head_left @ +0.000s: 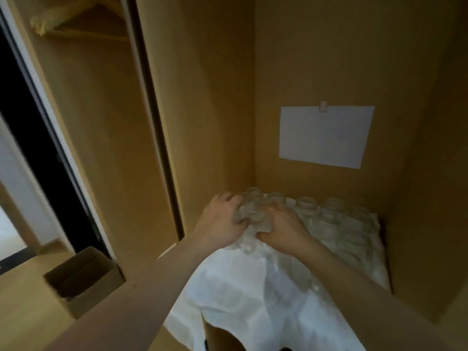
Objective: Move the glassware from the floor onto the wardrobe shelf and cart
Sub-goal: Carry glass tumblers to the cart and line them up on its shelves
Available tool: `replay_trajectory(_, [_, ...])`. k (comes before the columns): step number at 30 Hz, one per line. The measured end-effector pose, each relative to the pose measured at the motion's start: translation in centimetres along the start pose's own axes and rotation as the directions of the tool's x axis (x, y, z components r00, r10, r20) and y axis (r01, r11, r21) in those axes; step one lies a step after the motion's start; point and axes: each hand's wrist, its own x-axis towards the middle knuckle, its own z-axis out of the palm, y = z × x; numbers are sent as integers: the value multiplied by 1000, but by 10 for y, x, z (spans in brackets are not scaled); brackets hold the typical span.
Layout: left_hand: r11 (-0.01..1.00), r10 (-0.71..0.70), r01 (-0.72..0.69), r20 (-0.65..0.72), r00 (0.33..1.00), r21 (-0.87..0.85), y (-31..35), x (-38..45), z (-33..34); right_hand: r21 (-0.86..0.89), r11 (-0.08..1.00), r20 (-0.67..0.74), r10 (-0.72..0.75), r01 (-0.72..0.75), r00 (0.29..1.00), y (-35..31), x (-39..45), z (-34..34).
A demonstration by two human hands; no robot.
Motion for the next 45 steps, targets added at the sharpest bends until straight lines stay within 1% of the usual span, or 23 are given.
replay_trajectory(2, [997, 72, -71, 34, 997, -32, -8, 28, 5, -9, 998, -29, 55, -55, 998, 7, 14, -3])
replay_trajectory(5, [987, 139, -134, 56, 989, -88, -23, 70, 11, -9, 986, -61, 165, -166, 984, 15, 29, -11])
replay_trajectory(9, [962, 227, -207, 97, 969, -176, -33, 116, 23, -14, 947, -107, 318, -321, 942, 32, 43, -22])
replay_trajectory(16, [909, 355, -302, 153, 922, -287, -15, 175, 62, -63, 850, -188, 505, -524, 842, 71, 60, -52])
replay_trajectory(20, [880, 392, -302, 199, 898, -367, 6, 212, 88, 7, 776, -213, 618, -631, 757, 115, 82, -80])
replay_trajectory(23, [866, 421, -329, 193, 886, -377, 22, 242, 109, 46, 738, -188, 668, -673, 720, 152, 101, -93])
replay_trajectory(26, [866, 443, -346, 232, 866, -361, 37, 271, 128, 46, 690, -179, 718, -723, 673, 187, 117, -100])
replay_trajectory(29, [882, 429, -332, 279, 859, -334, 46, 300, 148, 29, 651, -149, 753, -758, 641, 219, 134, -100])
replay_trajectory(34, [929, 348, -250, 416, 840, -273, 41, 329, 177, -56, 645, -45, 761, -763, 647, 256, 159, -88])
replay_trajectory(37, [940, 324, -236, 432, 842, -244, 37, 337, 187, -64, 655, 42, 755, -753, 654, 269, 165, -78])
replay_trajectory(38, [942, 317, -229, 426, 847, -245, 36, 338, 189, -66, 644, 61, 765, -762, 641, 273, 166, -75])
replay_trajectory(40, [943, 315, -226, 427, 848, -246, 36, 339, 192, -69, 623, 59, 782, -779, 620, 278, 165, -72])
replay_trajectory(45, [943, 318, -241, 414, 853, -228, 31, 345, 184, -70, 612, 12, 791, -788, 612, 269, 167, -77])
